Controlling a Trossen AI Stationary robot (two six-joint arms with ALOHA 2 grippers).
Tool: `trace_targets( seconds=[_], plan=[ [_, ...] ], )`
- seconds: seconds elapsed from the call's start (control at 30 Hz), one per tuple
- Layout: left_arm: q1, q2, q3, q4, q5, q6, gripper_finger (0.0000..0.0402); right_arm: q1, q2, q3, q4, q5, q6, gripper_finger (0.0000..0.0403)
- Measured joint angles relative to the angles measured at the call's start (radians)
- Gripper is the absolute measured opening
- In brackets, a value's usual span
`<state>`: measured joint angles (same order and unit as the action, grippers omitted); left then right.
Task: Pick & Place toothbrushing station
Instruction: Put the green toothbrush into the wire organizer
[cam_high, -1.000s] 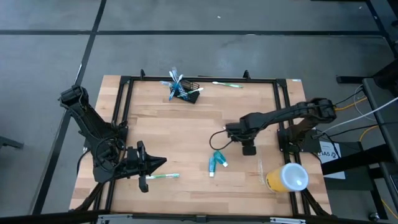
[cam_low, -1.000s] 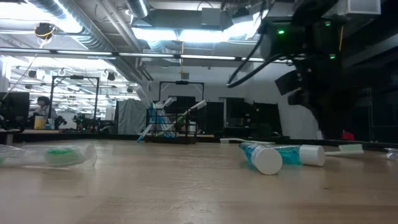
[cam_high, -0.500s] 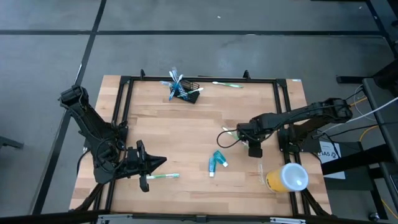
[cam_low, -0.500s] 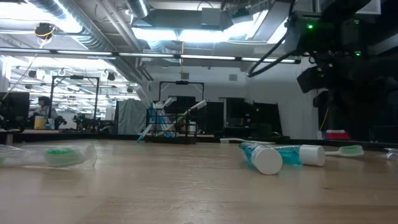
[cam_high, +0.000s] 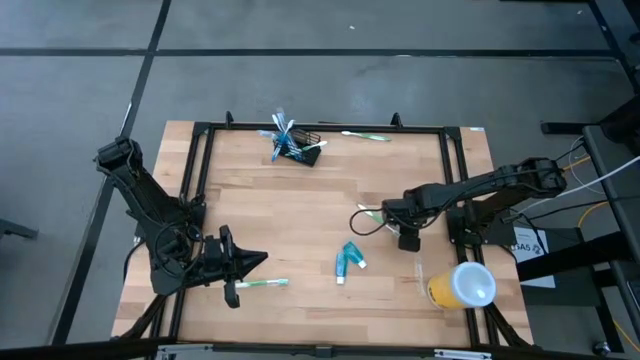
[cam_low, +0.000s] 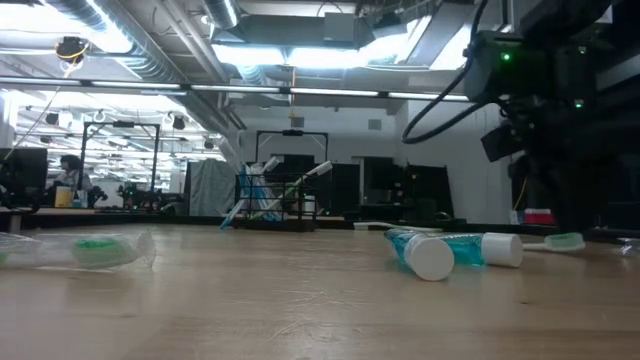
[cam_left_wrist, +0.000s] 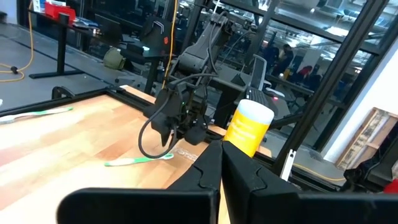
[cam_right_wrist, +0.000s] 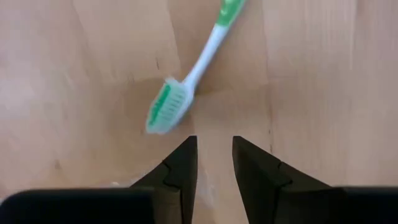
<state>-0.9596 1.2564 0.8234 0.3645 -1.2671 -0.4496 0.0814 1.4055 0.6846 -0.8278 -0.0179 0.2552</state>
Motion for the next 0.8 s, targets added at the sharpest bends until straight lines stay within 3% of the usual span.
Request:
trace_targets(
  seconds=[0.2, 0.57, 0.8],
  plan=[
    [0.0, 0.0, 0.0, 0.001, -0.017, 0.0, 0.0003, 0.0, 0.006, 0.0, 0.088, -0.024, 0.05, 0.0104],
    [0.0, 0.0, 0.0, 0.006, -0.017, -0.008, 0.0002, 0.002, 0.066, 0.0, 0.066, -0.021, 0.052, 0.0104],
    [0.0, 0.0, 0.0, 0.006, -0.016, -0.008, 0.0005, 0.015, 0.067, 0.0, 0.123, -0.079, 0.093, 0.0104]
  ],
)
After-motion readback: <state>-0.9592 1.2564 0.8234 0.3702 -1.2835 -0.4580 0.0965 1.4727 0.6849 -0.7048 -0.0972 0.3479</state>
